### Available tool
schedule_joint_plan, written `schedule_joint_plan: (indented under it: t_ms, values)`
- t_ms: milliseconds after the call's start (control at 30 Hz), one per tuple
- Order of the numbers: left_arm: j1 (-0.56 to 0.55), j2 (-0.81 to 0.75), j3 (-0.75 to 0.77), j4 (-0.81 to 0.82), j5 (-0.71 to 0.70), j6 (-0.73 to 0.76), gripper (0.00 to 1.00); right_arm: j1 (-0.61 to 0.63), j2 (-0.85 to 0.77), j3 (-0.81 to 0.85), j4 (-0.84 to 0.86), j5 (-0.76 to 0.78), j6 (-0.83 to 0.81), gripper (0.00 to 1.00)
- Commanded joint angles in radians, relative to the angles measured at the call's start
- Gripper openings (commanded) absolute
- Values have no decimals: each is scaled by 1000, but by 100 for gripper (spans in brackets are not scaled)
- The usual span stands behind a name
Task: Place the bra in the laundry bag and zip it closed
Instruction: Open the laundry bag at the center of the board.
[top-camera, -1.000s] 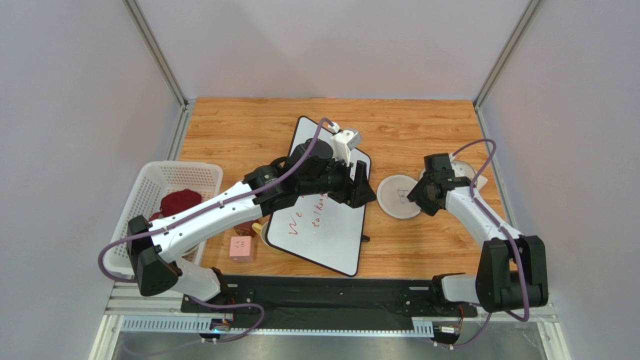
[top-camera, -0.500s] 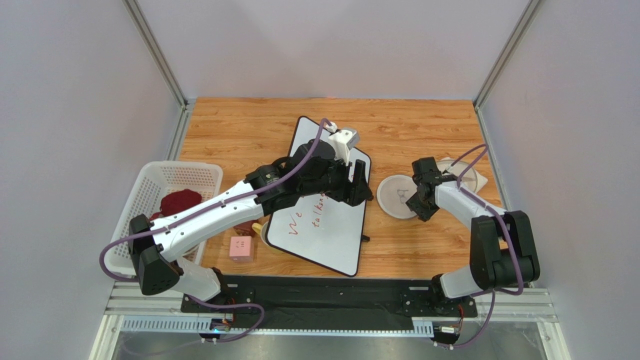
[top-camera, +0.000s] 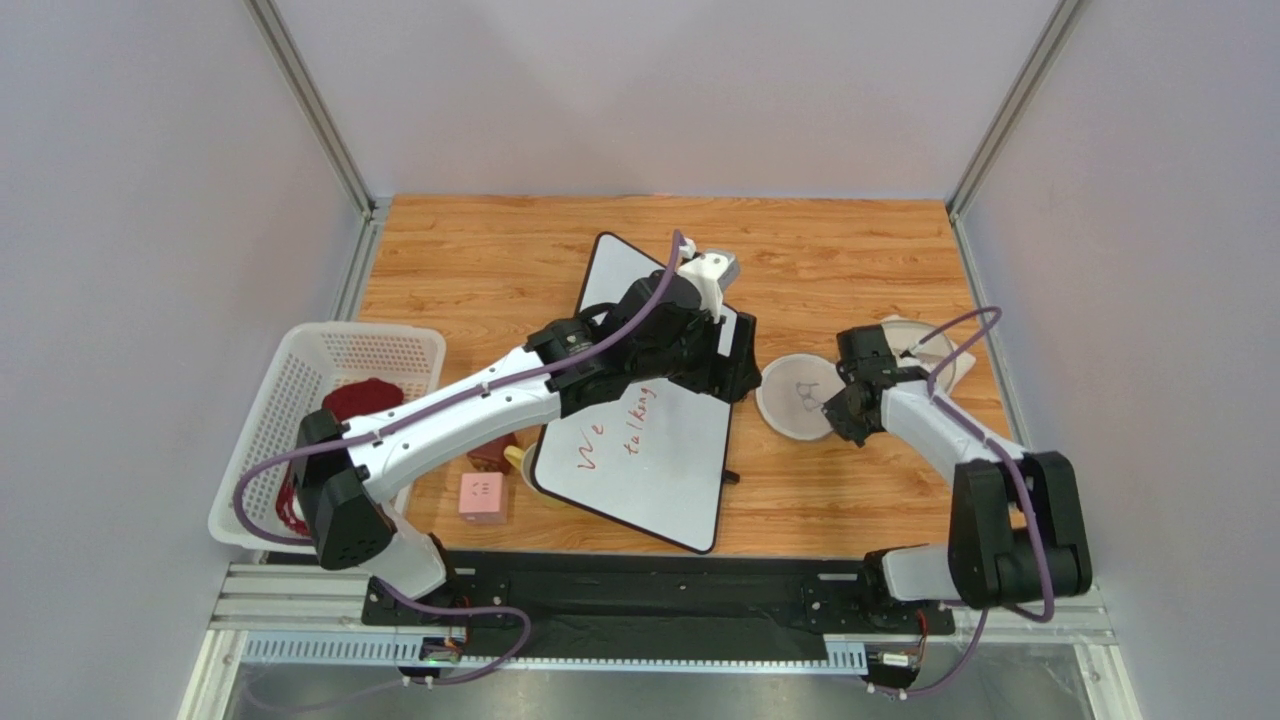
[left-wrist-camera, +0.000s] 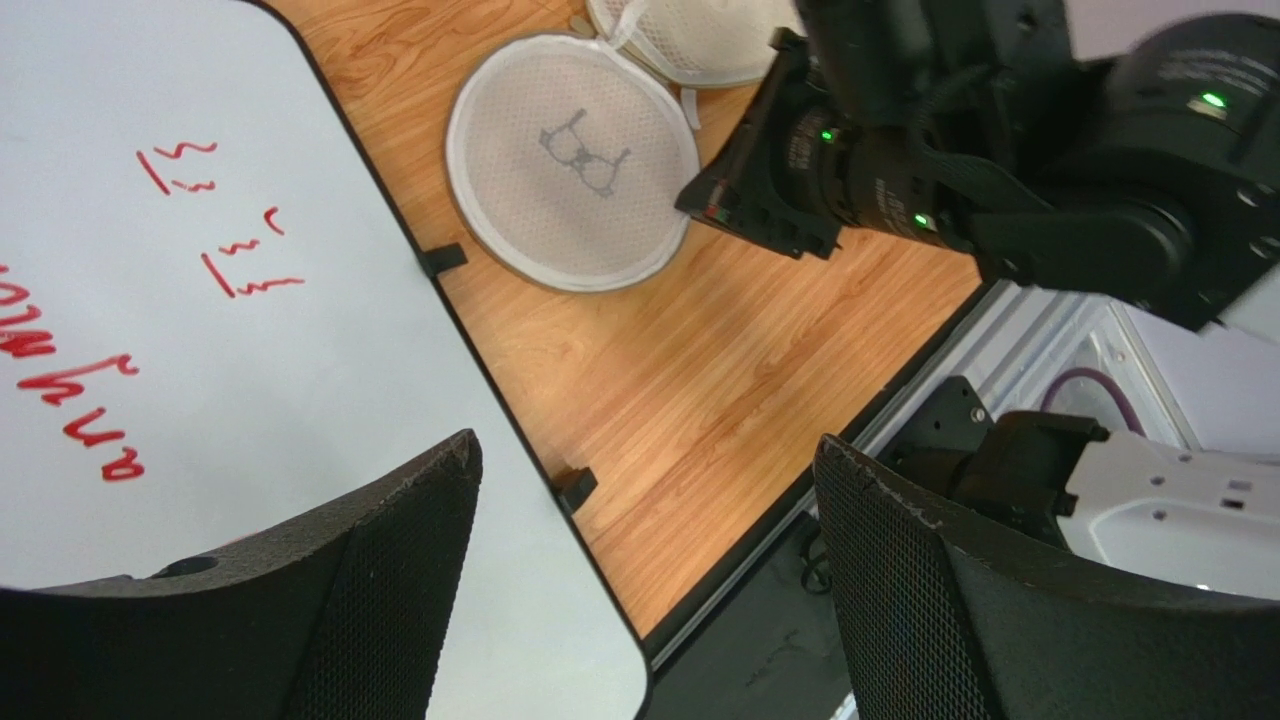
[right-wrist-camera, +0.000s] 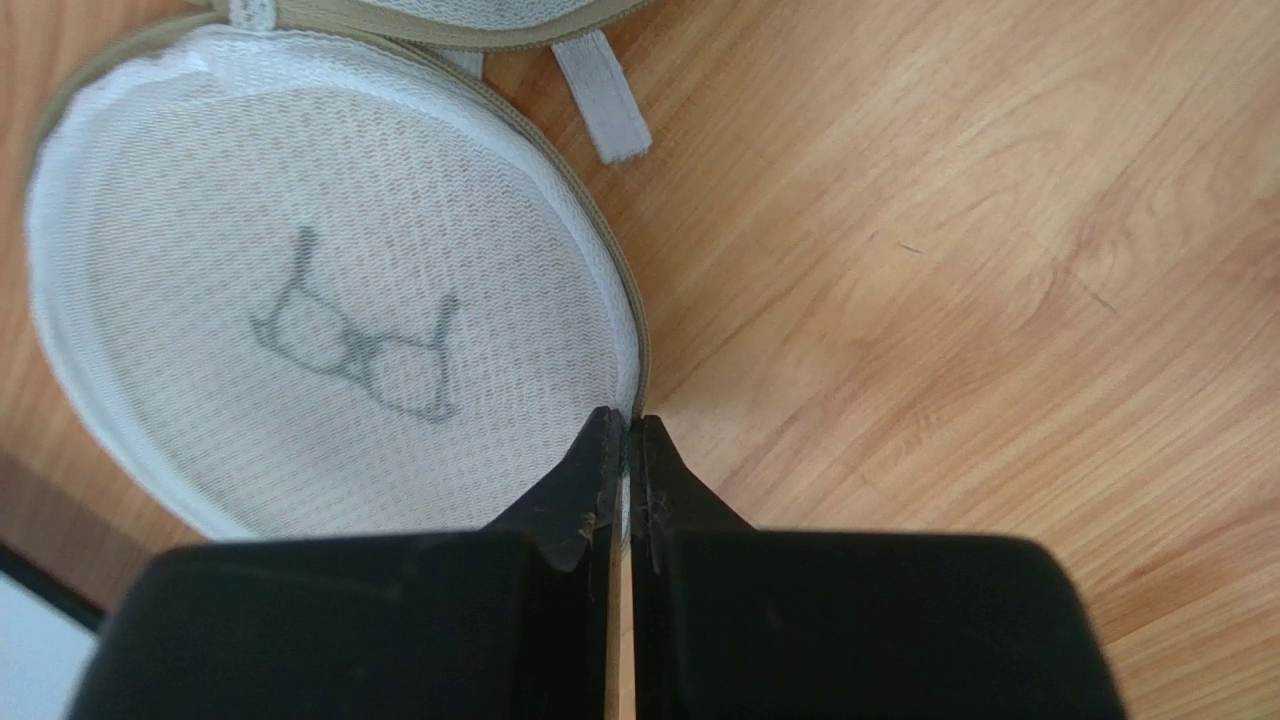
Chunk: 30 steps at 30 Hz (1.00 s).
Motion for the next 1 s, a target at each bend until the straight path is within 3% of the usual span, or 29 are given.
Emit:
schedule_joint_plan:
  t_ms: [0,200,367,533,667,800,967]
  values:
    - [-4,73,93,5,-16,-16,89,-103,-206,-61,85,-137,-51,0]
    - [-4,242,231,-16,-16,-54,92,-225,-369,-103,98,-349,-81,0]
    - [-3,337,294,-18,-2,-100,92,-295,-392,-129,136,-516,-40,0]
    - [-3,385,295,34,71,-136,91,-322,-400,-129,163,-573,6,0]
    - [-12,402,239,151,200,22,74,-327,-388,-111,156,-582,18,0]
    - [-50,382,130,251,132,235,77,-330,-377,-88,142,-591,17,0]
    - [-72,442,151,220,90,448,80,-338,-377,-92,145,-617,29,0]
